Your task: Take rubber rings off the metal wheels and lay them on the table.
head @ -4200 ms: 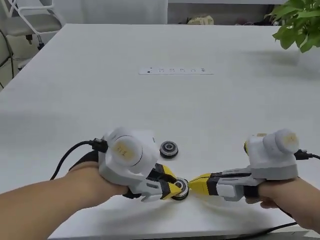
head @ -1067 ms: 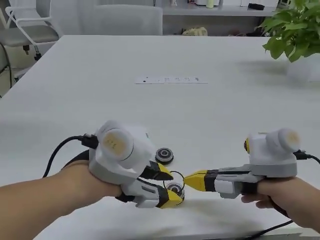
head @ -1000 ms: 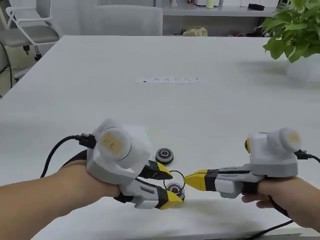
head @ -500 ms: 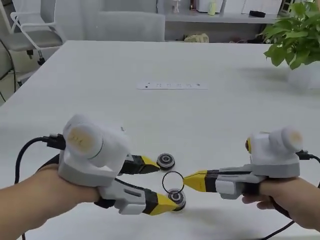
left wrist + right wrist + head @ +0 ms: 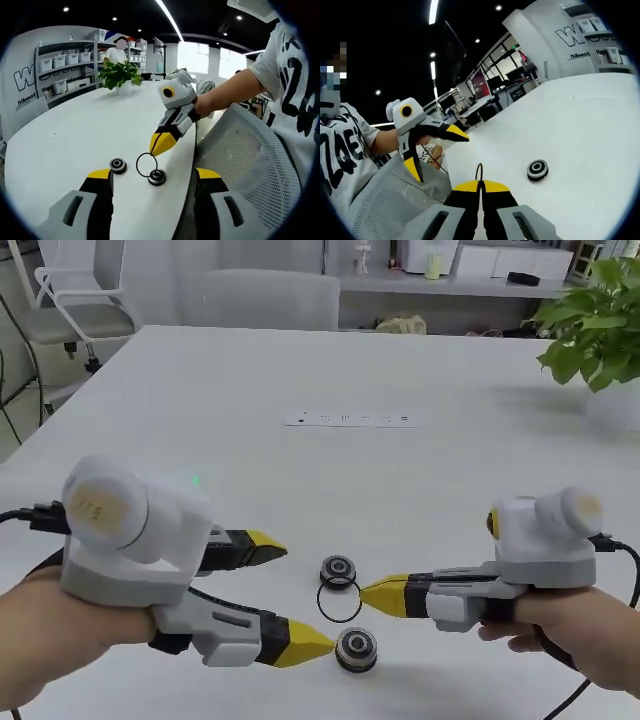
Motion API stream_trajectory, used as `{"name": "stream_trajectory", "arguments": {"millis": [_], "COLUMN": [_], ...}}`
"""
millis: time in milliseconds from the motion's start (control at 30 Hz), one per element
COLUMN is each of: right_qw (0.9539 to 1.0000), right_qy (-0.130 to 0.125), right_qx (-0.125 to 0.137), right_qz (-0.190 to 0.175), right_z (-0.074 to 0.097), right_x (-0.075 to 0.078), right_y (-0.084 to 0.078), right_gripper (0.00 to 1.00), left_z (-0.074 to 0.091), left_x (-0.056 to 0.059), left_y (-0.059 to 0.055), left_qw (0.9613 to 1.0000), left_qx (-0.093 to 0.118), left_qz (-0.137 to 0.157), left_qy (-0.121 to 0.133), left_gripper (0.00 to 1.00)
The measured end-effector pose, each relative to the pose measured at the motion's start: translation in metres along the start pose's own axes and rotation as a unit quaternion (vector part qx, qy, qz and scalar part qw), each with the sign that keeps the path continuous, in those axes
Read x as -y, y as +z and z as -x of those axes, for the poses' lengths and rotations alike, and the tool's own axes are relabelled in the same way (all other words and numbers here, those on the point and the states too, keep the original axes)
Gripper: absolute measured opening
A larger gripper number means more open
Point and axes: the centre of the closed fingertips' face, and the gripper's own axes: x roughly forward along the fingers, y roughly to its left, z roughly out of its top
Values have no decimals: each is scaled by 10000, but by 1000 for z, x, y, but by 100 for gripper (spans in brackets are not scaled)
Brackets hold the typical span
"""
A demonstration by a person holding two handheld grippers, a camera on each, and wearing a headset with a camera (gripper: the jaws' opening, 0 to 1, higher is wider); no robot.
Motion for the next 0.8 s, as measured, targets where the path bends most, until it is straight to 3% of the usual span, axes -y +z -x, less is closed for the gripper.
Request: {"name": "stream_trajectory", "arguments": {"millis": [467, 800], "right_qw": [10000, 9998], "right_qy": [31, 72], "right_qx": [-20, -163], "right_qz": [36, 62], "right_z": [-19, -37], "right_x": [7, 12], "right_y": [10, 9], "right_gripper": [0, 0], "left_z": [20, 36], "left_x": [-15, -25], "left_y": [-2, -13], "left_qw": [9991, 9979], "left_qx": [190, 171], "left_qz": [189, 324], "left_qy": [326, 538], "left_gripper": [71, 76]}}
